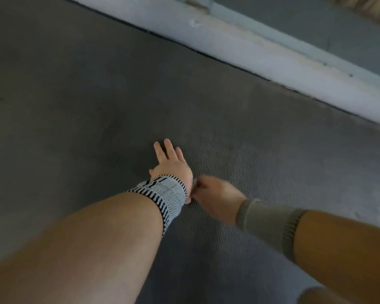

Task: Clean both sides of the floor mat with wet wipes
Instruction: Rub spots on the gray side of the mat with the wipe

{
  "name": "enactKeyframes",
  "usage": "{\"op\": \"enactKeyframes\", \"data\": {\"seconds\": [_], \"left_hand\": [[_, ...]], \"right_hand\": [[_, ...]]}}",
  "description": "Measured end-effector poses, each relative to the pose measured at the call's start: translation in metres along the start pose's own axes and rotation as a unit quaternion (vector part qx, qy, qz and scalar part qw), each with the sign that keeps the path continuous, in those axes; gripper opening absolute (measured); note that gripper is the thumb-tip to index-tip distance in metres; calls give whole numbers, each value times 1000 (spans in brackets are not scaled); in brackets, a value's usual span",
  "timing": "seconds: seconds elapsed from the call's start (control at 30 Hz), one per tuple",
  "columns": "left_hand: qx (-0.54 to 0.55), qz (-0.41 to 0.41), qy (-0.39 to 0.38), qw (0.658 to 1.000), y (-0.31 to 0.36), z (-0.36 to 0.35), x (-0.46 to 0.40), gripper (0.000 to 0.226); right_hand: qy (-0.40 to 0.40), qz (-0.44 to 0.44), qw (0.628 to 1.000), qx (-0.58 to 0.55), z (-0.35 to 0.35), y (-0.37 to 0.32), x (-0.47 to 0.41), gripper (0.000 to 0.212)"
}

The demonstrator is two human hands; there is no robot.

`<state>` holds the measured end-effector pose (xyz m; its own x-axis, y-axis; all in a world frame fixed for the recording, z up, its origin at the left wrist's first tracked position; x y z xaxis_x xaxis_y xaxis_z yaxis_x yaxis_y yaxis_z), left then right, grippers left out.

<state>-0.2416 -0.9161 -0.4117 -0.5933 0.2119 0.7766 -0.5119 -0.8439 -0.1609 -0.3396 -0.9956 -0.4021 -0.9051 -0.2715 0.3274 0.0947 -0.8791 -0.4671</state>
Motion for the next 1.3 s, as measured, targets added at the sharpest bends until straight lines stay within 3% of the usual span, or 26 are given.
{"op": "enactKeyframes", "data": {"seconds": [0.03, 0.1, 0.2, 0.27, 0.33, 0.4, 0.47, 0.53, 0.6, 0.67, 0.73, 0.8, 0.83, 0.87, 0.97, 1.03, 1.07, 1.1, 1.13, 1.2, 1.27, 1.3], "left_hand": [[19, 4, 1, 1000, -1, 0, 2, 138], [33, 7, 1, 999, -3, 1, 6, 138], [41, 6, 15, 999, -5, -3, 8, 133], [44, 9, 16, 999, -6, -1, 10, 131], [41, 17, -2, 999, -5, 2, 15, 131], [39, 23, -12, 999, -6, 5, 17, 130], [45, 24, -5, 999, -6, 4, 18, 128], [57, 23, 1, 998, -6, 4, 20, 123], [72, 34, 2, 997, -4, 3, 20, 117], [82, 46, 5, 996, -2, 5, 20, 114], [96, 59, 5, 994, 2, 8, 19, 111], [106, 78, 0, 991, 6, 8, 19, 109], [103, 85, -1, 991, 8, 8, 19, 109], [103, 90, 0, 991, 9, 8, 18, 110], [111, 105, 1, 988, 10, 7, 19, 111], [111, 113, 1, 987, 11, 10, 19, 111], [116, 118, -3, 986, 13, 13, 19, 111], [121, 125, -7, 985, 15, 18, 18, 111], [128, 133, -10, 983, 17, 23, 18, 111], [155, 150, -6, 976, 23, 33, 18, 113], [200, 155, 21, 967, 35, 41, 16, 112], [224, 145, 30, 963, 44, 44, 14, 114]], "right_hand": [[-31, 57, 998, -6, -1, -1, 4, 37], [5, 87, 995, 41, 20, 24, -12, 34], [153, -95, 977, 116, 73, 80, -52, 22], [199, -122, 963, 137, 80, 84, -58, 23], [150, 6, 985, 88, 52, 58, -43, 18], [23, 129, 991, 21, 30, 38, -19, 14], [24, 229, 969, 85, 33, 58, -28, 18], [64, 113, 989, 74, 59, 95, -65, 22], [170, -3, 981, 98, 89, 122, -93, 22], [223, -14, 974, 36, 84, 118, -89, 21], [126, 129, 983, 44, 52, 90, -60, 29], [-1, 275, 960, 55, 30, 70, -25, 36], [-17, 314, 948, 47, 33, 75, -22, 40], [22, 318, 947, 45, 45, 87, -35, 37], [118, 95, 980, 131, 93, 135, -104, 22], [195, -25, 977, 79, 105, 145, -114, 23], [196, -14, 979, 49, 96, 137, -102, 23], [163, 55, 984, 48, 76, 120, -85, 23], [95, 161, 982, 43, 54, 101, -60, 23], [-19, 269, 963, -5, 36, 94, -20, 18], [57, 207, 975, -60, 64, 126, -27, 16], [113, 98, 985, -86, 85, 147, -39, 17]]}}
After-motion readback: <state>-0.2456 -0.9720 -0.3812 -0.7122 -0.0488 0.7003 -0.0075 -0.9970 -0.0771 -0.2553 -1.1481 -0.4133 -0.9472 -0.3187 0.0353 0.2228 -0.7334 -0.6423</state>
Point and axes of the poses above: each hand's wrist, its own x-axis away from the middle knuckle, its own z-axis out of the back of the hand, y = z × x, the point moved 2 cm from there along -x, towards the middle knuckle, and after that the axes turned 9 degrees about z, right-handed, at the moved point
